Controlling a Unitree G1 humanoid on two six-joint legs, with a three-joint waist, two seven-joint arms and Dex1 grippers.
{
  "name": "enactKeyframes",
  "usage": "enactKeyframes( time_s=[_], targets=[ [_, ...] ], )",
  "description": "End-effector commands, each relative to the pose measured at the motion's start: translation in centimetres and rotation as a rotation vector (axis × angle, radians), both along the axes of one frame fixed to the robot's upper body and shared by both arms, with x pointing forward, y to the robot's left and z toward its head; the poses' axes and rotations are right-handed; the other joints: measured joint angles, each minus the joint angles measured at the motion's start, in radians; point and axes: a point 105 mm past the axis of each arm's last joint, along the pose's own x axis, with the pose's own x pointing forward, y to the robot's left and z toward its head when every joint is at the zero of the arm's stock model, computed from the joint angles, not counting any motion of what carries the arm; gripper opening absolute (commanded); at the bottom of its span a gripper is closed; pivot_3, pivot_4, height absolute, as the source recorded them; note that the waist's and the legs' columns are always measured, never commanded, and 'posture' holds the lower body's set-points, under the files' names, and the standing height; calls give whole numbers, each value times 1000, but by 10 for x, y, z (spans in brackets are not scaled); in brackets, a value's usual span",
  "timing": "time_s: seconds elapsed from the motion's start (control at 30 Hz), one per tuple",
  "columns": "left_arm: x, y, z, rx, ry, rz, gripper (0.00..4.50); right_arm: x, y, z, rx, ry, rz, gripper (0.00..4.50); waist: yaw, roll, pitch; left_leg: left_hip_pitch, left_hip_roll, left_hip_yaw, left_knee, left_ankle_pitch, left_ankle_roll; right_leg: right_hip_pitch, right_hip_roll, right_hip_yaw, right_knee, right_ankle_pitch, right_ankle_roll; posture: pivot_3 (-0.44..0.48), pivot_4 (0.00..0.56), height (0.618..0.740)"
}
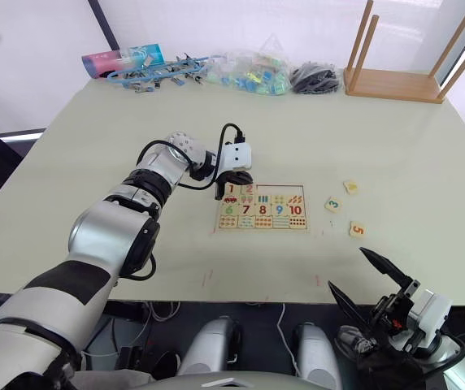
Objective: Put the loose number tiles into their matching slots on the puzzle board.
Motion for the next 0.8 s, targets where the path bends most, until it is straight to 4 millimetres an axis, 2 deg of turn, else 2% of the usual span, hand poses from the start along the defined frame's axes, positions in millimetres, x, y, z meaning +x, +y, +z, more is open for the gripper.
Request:
enactKeyframes(
  time_s=[0.03,0.8],
  targets=[
    [0,-1,3,3,-14,-18,192,-2,1,9,-5,-40,4,4500,0,0,0,0,0,0,0,0,0,0,0,0,0,0,0,0,150,737],
    [2,-1,10,-14,-34,-13,192,0,2,9,-4,-41,7,4500,0,0,0,0,0,0,0,0,0,0,0,0,0,0,0,0,150,737]
  ],
)
